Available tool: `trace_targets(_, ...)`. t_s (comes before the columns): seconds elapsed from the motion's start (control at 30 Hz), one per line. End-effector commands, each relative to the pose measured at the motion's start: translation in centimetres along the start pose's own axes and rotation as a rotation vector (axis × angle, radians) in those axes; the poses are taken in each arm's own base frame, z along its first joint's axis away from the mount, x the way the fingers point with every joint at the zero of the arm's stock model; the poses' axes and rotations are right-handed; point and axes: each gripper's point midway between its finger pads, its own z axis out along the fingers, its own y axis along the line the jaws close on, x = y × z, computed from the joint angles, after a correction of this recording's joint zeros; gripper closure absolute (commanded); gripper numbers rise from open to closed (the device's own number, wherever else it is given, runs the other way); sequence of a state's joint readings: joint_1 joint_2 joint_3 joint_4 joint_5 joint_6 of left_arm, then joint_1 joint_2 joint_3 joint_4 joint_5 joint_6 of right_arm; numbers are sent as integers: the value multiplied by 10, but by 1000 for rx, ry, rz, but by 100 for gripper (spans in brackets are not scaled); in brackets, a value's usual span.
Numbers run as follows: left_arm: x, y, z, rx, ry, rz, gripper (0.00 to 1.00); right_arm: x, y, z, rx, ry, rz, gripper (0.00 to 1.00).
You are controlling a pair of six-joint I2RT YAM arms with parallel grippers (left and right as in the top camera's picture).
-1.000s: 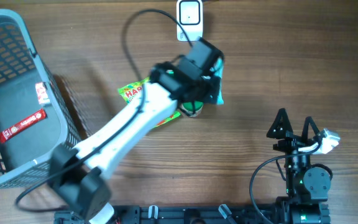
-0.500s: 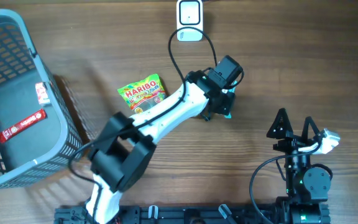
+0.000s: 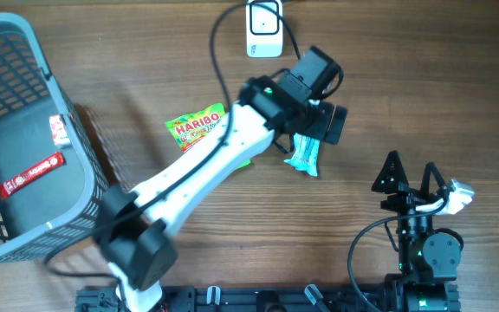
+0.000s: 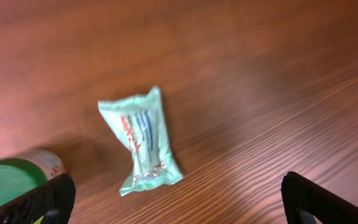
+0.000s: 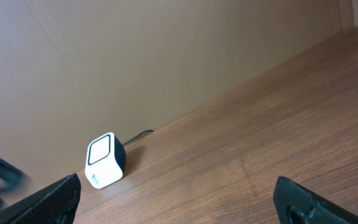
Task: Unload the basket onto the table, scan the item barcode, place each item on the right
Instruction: 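Carry the wipes pack right and set it down beside the jar, then reach the left gripper into the basket and grasp the small red box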
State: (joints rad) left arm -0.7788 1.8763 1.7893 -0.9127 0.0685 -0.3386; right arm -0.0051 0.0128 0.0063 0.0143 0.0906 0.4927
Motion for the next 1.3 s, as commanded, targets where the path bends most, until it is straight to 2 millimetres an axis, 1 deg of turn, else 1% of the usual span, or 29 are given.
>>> trace_targets(0.0, -47, 30, -92, -112, -255, -52, 0, -2, 1, 0, -2, -9, -14, 0)
trace_targets(0.03, -59, 59, -133, -200, -364, -130, 0, -2, 1, 0, -2, -9, -14, 0)
trace_targets(0.07, -64, 83, -164, -263, -439, -190, 0, -2, 1, 0, -2, -9, -14, 0)
trace_targets(0.1, -67, 111, -200, -324, -518, -254, 0, -2, 1, 0, -2, -9, -14, 0)
trace_targets(0.13, -66, 140, -235, -368, -588, -319, 0, -2, 1, 0, -2, -9, -14, 0)
trace_targets(0.17, -59, 177, -270, -420, -653, -428, 0, -2, 1, 0, -2, -9, -14, 0)
trace_targets(0.2, -50, 207, -292, -471, -688, -513, 0, -2, 1, 0, -2, -9, -14, 0)
trace_targets(0.27, -30, 261, -318, -548, -701, -639, 0, -2, 1, 0, -2, -9, -14, 0)
trace_targets(0.33, -13, 306, -327, -535, -683, -748, 0, -2, 1, 0, -2, -9, -14, 0)
trace_targets(0.37, -10, 314, -327, -510, -678, -771, 0, -2, 1, 0, -2, -9, -14, 0)
trace_targets(0.4, -2, 337, -330, -461, -668, -822, 0, -2, 1, 0, -2, -9, -14, 0)
trace_targets(0.43, 3, 349, -331, -472, -663, -841, 0, -2, 1, 0, -2, -9, -14, 0)
trace_targets(0.47, 13, 369, -334, -517, -657, -888, 0, -2, 1, 0, -2, -9, -14, 0)
trace_targets(0.5, 27, 393, -332, -559, -643, -981, 0, -2, 1, 0, -2, -9, -14, 0)
trace_targets(0.57, 45, 422, -319, -577, -604, -1105, 0, -2, 1, 0, -2, -9, -14, 0)
trace_targets(0.67, 64, 449, -298, -582, -545, -1227, 0, -2, 1, 0, -2, -9, -14, 0)
trace_targets(0.7, 72, 458, -287, -579, -525, -1295, 0, -2, 1, 0, -2, -9, -14, 0)
trace_targets(0.77, 92, 478, -256, -563, -464, -1487, 0, -2, 1, 0, -2, -9, -14, 0)
trace_targets(0.8, 98, 483, -244, -560, -439, -1537, 0, -2, 1, 0, -2, -9, -14, 0)
trace_targets(0.9, 120, 495, -197, -556, -322, -1690, 0, -2, 1, 0, -2, -9, -14, 0)
trace_targets(0.97, 143, 499, -166, -565, -239, -1844, 0, -2, 1, 0, -2, -9, -14, 0)
trace_targets(1.03, 156, 502, -147, -577, -188, -1915, 0, -2, 1, 0, -2, -9, -14, 0)
trace_targets(1.13, 175, 506, -120, -592, -119, -1973, 0, -2, 1, 0, -2, -9, -14, 1)
trace_targets(1.27, 188, 509, -103, -605, -88, -1997, 0, -2, 1, 0, -2, -9, -14, 0)
